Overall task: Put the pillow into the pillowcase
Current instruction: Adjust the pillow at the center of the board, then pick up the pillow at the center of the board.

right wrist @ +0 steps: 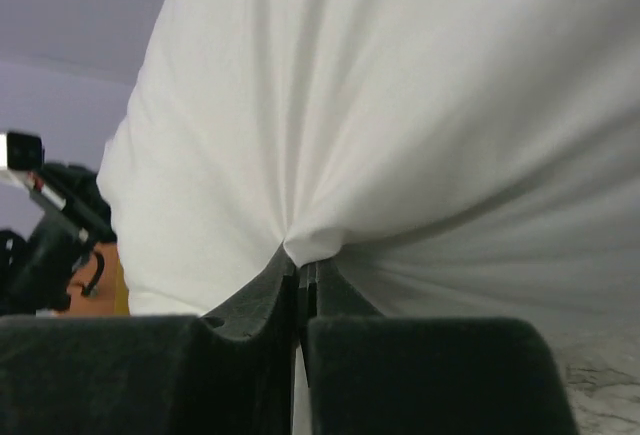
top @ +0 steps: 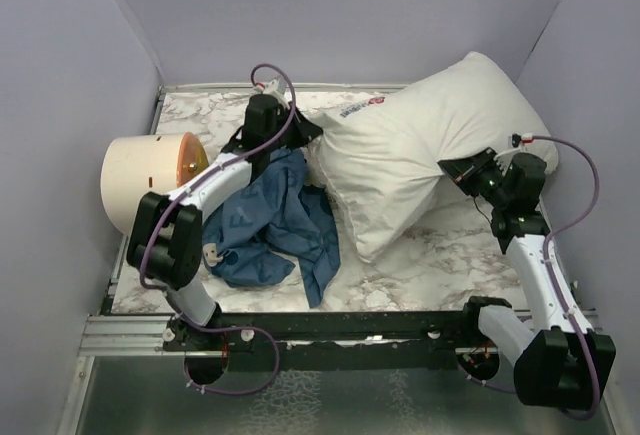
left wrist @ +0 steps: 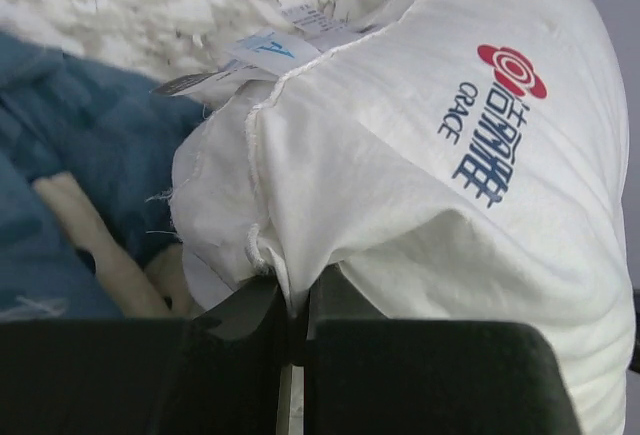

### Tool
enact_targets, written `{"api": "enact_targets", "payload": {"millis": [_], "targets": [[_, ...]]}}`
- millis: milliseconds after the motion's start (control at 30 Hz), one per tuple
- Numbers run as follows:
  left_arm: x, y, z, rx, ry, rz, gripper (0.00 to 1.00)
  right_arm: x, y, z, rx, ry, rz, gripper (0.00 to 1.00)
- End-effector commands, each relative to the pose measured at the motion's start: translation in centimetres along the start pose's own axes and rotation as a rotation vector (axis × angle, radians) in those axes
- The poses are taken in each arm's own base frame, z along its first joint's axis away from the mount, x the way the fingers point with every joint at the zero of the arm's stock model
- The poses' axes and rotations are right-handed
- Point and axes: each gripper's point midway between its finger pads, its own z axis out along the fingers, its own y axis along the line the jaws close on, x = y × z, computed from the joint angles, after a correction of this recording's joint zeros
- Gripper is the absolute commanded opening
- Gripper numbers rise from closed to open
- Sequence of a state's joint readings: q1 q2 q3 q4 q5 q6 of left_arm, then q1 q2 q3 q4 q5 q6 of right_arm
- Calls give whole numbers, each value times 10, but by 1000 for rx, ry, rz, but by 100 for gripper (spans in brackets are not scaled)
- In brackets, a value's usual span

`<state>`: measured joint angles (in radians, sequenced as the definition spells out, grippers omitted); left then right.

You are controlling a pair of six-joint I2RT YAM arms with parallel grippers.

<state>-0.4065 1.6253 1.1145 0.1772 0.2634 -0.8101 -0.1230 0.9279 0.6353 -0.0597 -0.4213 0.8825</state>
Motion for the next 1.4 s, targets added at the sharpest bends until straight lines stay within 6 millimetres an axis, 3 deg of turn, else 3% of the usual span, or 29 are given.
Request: {"api": "enact_targets", "payload": {"millis": [0, 100, 167, 300, 433, 633, 767, 867, 967, 1000, 1100, 1233, 1367], "targets": [[-18, -8, 30, 47, 69, 115, 0, 6, 81, 0, -301, 90, -138, 1], [-21, -11, 50, 68, 117, 124, 0, 7, 96, 1, -359, 106, -222, 3], [-16, -9, 58, 70, 153, 124, 4, 4, 106, -5, -406, 90, -299, 13], [-5, 2, 56, 40, 205, 154, 36, 8, 138, -28, -585, 105, -469, 46], [-18, 8, 35, -45, 182, 269, 56, 12, 164, -38, -679, 141, -584, 76], [-55, 11, -22, -185, 86, 458, 75, 25, 198, -25, -722, 192, -762, 87], [-61, 11, -60, -206, 43, 486, 81, 34, 222, 2, -700, 216, -881, 91], [-45, 25, -80, -222, 48, 482, 82, 44, 238, 32, -646, 220, -1003, 96], [-34, 29, -98, -196, 2, 496, 83, 61, 242, 71, -531, 259, -1152, 100], [-34, 30, -106, -198, -29, 490, 87, 74, 241, 89, -507, 290, -1200, 100], [-31, 34, -125, -206, -100, 471, 99, 87, 241, 124, -460, 316, -1289, 100], [-20, 26, -135, -141, -82, 458, 99, 99, 231, 163, -391, 378, -1386, 100], [-18, 29, -134, -148, -81, 423, 99, 105, 185, 199, -210, 436, -1446, 100]]}}
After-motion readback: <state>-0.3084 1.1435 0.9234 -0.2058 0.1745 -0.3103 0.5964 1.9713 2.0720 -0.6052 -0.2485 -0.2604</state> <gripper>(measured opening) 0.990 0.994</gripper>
